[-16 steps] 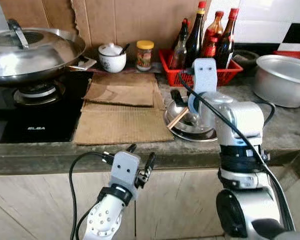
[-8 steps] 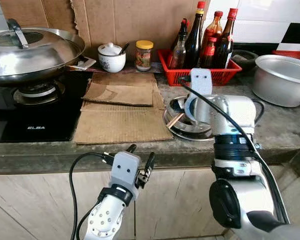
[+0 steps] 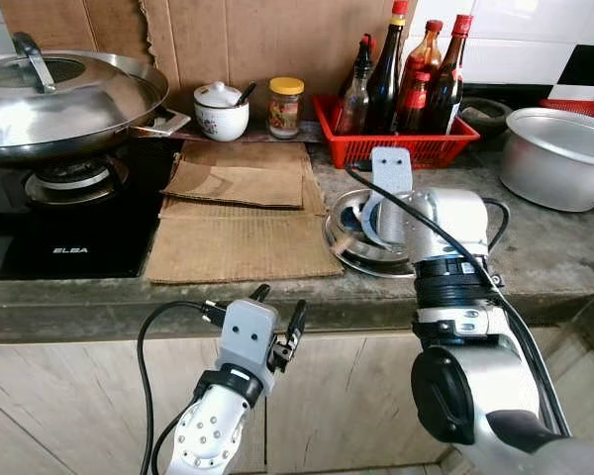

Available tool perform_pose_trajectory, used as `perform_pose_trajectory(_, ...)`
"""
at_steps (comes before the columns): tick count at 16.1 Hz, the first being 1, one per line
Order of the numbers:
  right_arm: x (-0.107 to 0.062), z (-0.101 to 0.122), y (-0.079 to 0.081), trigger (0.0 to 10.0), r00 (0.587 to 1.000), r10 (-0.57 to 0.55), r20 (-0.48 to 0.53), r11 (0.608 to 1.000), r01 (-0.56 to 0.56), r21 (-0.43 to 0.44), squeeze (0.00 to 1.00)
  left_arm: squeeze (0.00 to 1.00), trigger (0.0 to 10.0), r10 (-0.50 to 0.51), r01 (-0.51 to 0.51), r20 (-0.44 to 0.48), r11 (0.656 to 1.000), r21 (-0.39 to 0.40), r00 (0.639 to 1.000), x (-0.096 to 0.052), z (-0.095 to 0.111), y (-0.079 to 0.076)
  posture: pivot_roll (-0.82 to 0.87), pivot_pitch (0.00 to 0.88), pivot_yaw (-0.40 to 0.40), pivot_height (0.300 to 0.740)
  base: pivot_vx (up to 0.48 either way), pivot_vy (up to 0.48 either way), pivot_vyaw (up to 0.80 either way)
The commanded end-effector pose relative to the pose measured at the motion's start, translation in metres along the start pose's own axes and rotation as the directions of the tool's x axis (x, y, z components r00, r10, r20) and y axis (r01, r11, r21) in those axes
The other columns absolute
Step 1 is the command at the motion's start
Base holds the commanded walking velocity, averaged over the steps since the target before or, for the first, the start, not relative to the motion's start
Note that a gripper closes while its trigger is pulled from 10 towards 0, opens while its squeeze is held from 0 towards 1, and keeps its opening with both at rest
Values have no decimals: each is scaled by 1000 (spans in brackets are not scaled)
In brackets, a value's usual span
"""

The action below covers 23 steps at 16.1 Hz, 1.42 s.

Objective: Kitchen organization

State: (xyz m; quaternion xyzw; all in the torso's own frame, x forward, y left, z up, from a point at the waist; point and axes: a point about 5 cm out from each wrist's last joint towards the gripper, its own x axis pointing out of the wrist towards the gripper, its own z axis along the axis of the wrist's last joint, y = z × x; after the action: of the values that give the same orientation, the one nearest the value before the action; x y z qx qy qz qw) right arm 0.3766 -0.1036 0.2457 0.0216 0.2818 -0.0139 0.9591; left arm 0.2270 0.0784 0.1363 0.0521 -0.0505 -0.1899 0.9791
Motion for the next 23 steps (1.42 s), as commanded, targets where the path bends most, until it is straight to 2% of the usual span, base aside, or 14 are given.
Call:
perform_pose_trajectory(1, -4, 11, 0, 0, 999, -21, 35, 1000, 22, -18, 0, 0, 10000, 8, -8, 12, 1000, -7, 1000, -1, 2, -2, 85, 5, -104, 740, 0, 0, 0)
perform_pose_trajectory(13, -6, 20, -5, 0, 998, -33, 57, 999, 32, 19, 0, 0, 10000, 6, -6, 15, 1000, -8, 1000, 1, 2, -2, 84, 0, -105, 740, 0, 0, 0)
perform_pose_trajectory(14, -9, 23, -6, 0, 996, -22, 86, 998, 17, 57, 0, 0, 10000, 3, -3, 18, 1000, -9, 1000, 1, 3, -2, 84, 0, -103, 740, 0, 0, 0)
perform_pose_trajectory(15, -20, 36, -7, 0, 981, 10, 192, 991, -35, 129, 0, 0, 10000, 0, 0, 23, 1000, -11, 1000, 2, 4, -3, 89, 0, -103, 740, 0, 0, 0)
perform_pose_trajectory(16, -25, 41, -8, 0, 972, 14, 234, 988, -50, 149, 0, 0, 10000, 0, 0, 24, 1000, -11, 1000, 2, 4, -3, 92, 0, -103, 740, 0, 0, 0)
perform_pose_trajectory(17, -34, 46, -11, 0, 948, 23, 317, 976, -90, 198, 0, 0, 10000, 3, -3, 22, 1000, -13, 1000, 1, 3, -1, 90, 0, -97, 740, 0, 0, 0)
perform_pose_trajectory(19, -47, 46, -14, 0, 908, 41, 417, 964, -146, 222, 0, 0, 10000, 1, -1, 20, 1000, -11, 1000, 2, 3, -1, 88, 0, -92, 740, 0, 0, 0)
perform_pose_trajectory(20, -55, 45, -17, 0, 864, 50, 502, 961, -179, 213, 0, 0, 10000, -3, 3, 20, 1000, -10, 1000, 2, 3, 0, 85, 0, -88, 740, 0, 0, 0)
perform_pose_trajectory(21, -63, 44, -18, 0, 791, 70, 608, 952, -234, 195, 0, 0, 10000, -5, 5, 22, 1000, -9, 1000, 3, 3, 0, 81, 0, -83, 740, 0, 0, 0)
perform_pose_trajectory(22, -70, 39, -23, 0, 724, 55, 687, 957, -235, 171, 0, 0, 10000, -6, 6, 25, 1000, -9, 1000, 4, 3, 1, 79, 0, -81, 740, 0, 0, 0)
perform_pose_trajectory(23, -71, 34, -31, 1412, 706, 15, 708, 961, -205, 184, 0, 0, 10000, -8, 9, 26, 1000, -10, 1000, 4, 3, 1, 77, 0, -76, 740, 0, 0, 0)
